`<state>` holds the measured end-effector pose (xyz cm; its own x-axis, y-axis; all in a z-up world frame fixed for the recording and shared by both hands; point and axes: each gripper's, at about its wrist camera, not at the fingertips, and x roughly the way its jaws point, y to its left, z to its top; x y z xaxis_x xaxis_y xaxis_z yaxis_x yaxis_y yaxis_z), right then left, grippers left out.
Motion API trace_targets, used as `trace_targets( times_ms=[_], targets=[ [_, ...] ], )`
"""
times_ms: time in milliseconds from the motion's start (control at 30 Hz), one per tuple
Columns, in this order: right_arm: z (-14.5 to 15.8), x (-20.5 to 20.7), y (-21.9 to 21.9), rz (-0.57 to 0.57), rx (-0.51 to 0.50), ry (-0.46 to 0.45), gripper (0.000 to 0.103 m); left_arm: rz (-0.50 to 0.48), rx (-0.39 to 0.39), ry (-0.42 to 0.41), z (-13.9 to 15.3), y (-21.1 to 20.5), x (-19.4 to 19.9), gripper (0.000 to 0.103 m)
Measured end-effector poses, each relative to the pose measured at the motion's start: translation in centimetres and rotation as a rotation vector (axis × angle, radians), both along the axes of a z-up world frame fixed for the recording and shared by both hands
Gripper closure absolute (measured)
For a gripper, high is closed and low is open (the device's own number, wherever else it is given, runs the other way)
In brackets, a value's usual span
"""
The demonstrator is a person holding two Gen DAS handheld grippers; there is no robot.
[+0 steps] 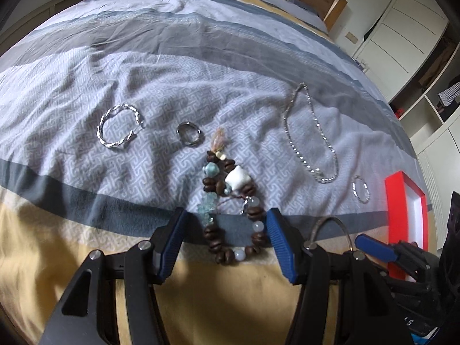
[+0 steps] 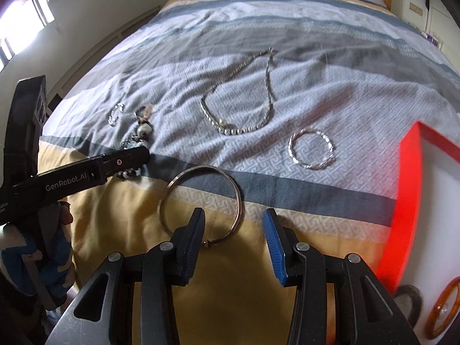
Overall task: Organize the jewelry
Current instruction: 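Grasp the beaded bracelet with the left tool while the right tool grasps the silver bangle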
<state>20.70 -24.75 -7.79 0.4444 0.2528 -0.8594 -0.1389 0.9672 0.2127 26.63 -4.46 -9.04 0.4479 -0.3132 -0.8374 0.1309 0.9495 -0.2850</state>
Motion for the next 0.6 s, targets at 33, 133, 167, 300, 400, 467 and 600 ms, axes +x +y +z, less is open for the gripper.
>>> trace_targets(
  times_ms=[33, 133, 167, 300, 400, 467, 600],
  targets=[
    [-0.4, 0.2, 0.1, 0.003, -0.006, 0.004, 0.061, 0.002, 0.000, -0.002, -0.1, -0.1, 0.0, 0.048],
    [-1.0, 0.5, 0.5, 0.009, -0.024, 0.004, 0.065, 0.005, 0.014, -0.016, -0.4, -0.4, 0.2, 0.050],
    [-1.1, 0.6, 0.6, 0.010, -0.027, 0.002, 0.070, 0.002, 0.025, -0.024, -0.4, -0.6, 0.1, 0.051],
    [-1.4, 0.7, 0.8, 0.004, -0.033, -0.002, 0.096, 0.014, 0.040, -0.048, -0.4, -0.5, -0.2, 0.079],
    [-1.2, 0.3, 0.9, -0.003, -0.041, -0.025, 0.098, 0.018, 0.014, -0.054, 0.0, 0.1, -0.4, 0.096],
    [-0.9, 0.0, 1.0, -0.012, -0.039, -0.041, 0.098, 0.017, 0.012, -0.059, 0.4, 0.4, -0.8, 0.096],
    [0.5, -1.0, 0.8, -0.017, -0.029, -0.085, 0.099, 0.014, -0.001, -0.078, 1.6, 1.0, -2.1, 0.096]
  ],
)
